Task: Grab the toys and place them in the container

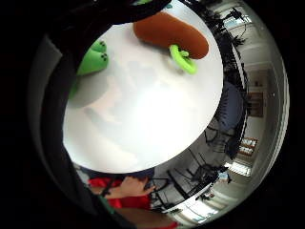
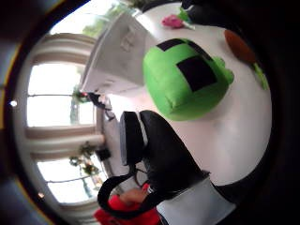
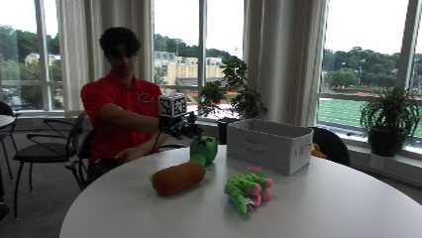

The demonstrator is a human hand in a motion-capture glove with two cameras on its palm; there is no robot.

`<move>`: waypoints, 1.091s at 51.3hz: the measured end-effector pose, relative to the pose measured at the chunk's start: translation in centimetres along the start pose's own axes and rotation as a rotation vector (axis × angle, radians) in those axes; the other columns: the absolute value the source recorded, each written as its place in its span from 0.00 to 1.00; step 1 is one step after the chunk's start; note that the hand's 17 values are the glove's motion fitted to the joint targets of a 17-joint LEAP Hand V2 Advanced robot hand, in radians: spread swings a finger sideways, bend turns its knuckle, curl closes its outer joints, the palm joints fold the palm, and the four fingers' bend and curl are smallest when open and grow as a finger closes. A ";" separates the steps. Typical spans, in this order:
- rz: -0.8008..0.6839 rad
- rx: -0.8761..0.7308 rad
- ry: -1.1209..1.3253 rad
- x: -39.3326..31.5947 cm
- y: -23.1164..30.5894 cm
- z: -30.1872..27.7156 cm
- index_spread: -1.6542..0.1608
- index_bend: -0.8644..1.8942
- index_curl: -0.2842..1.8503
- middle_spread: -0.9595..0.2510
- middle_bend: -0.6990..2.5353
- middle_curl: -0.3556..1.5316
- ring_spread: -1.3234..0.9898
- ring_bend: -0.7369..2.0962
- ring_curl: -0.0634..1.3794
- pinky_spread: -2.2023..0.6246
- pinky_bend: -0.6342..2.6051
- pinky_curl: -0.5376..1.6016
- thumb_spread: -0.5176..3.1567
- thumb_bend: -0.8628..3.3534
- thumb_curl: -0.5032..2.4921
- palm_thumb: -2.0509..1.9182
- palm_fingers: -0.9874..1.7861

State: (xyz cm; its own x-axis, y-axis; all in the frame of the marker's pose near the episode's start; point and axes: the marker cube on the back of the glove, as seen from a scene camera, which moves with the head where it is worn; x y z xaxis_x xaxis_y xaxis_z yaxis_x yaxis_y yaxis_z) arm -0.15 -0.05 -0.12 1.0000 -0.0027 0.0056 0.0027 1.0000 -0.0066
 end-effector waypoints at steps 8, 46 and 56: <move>-0.001 -0.002 0.004 -0.5 -0.8 -0.5 0.77 0.38 0.18 0.69 0.27 0.23 0.52 0.33 0.08 0.79 0.34 0.32 0.37 0.19 0.18 0.50 0.40; -0.098 -0.094 0.011 -1.9 -4.1 0.6 0.71 0.37 0.24 0.68 0.27 0.30 0.51 0.35 0.17 0.81 0.49 0.42 0.41 0.19 0.22 0.50 0.36; -0.206 -0.096 0.039 -4.1 -4.3 2.9 0.70 0.35 0.23 0.70 0.26 0.30 0.54 0.35 0.19 0.81 0.56 0.45 0.41 0.19 0.23 0.51 0.32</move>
State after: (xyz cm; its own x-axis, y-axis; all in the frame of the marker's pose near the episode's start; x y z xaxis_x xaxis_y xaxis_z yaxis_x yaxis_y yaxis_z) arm -4.23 -4.33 2.80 0.9778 -0.2085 -0.0224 0.2052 0.9731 -0.1046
